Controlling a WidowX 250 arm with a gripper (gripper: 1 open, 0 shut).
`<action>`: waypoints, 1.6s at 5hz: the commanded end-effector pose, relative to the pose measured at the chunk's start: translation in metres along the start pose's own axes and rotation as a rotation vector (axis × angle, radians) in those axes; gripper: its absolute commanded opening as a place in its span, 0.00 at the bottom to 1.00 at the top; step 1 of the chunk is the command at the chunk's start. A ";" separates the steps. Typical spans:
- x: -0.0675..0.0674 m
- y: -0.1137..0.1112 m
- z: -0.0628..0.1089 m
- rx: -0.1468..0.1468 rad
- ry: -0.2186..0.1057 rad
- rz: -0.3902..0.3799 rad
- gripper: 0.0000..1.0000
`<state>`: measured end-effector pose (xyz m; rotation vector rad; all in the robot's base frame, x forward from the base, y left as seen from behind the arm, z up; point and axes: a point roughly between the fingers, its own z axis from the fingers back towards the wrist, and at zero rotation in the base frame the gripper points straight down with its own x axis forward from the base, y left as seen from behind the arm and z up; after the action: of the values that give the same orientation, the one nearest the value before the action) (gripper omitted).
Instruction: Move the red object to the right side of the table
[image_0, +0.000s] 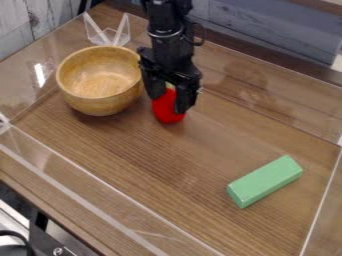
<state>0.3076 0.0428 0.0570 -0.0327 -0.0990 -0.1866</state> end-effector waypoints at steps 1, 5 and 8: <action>0.007 0.005 0.007 0.016 -0.040 -0.021 1.00; -0.004 0.009 -0.002 0.020 -0.031 0.001 0.00; 0.035 -0.080 0.028 0.048 -0.082 -0.122 0.00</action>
<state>0.3159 -0.0441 0.0753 0.0075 -0.1339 -0.3188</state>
